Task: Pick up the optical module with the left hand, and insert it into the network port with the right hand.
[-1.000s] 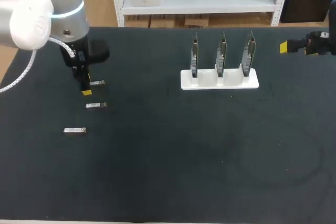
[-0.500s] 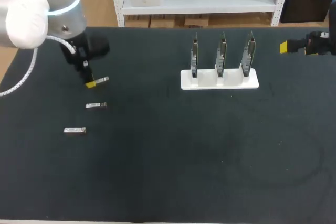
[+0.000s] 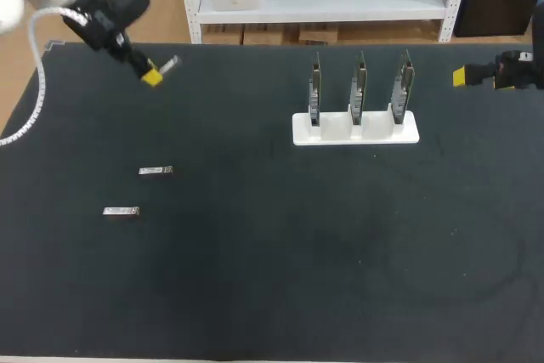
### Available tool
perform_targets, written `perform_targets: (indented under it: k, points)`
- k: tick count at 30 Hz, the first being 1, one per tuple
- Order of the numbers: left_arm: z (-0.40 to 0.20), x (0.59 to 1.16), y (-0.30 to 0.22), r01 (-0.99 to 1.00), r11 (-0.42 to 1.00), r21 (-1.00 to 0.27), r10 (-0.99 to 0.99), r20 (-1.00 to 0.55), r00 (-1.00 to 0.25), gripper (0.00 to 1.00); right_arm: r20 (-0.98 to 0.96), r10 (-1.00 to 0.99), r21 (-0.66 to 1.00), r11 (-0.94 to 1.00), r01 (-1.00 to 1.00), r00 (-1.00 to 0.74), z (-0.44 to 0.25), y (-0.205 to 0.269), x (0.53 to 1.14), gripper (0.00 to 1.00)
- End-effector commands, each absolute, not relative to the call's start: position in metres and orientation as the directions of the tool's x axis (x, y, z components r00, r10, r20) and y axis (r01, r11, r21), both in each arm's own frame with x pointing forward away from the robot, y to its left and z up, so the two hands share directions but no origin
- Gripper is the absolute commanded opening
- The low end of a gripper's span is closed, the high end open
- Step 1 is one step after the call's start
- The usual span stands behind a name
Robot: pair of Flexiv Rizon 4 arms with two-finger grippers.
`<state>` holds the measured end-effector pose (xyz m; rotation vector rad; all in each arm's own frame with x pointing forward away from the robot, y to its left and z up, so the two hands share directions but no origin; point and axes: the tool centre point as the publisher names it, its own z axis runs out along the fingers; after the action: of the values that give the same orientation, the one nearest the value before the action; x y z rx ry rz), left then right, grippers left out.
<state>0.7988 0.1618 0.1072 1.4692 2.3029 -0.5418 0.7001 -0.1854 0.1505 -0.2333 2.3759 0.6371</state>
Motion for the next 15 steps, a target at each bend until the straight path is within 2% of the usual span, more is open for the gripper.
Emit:
perform_targets:
  k: [1, 6, 15]
  points:
    - [0.129, 0.785, 0.161, 0.873, 0.487, -0.041, 0.484, -0.819, -0.308, 0.0, -0.642, -0.001, 0.382, 0.867, -0.32, -0.767, 0.151, -0.185, 0.699, 1.0]
    - [0.167, 0.788, 0.152, 0.848, 0.529, -0.017, 0.351, -0.906, -0.237, 0.0, -0.642, -0.001, 0.382, 0.867, -0.32, -0.767, 0.151, -0.185, 0.699, 1.0]
    - [0.211, 0.795, 0.136, 0.861, 0.501, -0.093, 0.19, -0.958, -0.214, 0.0, -0.642, -0.001, 0.382, 0.867, -0.32, -0.767, 0.151, -0.185, 0.699, 1.0]
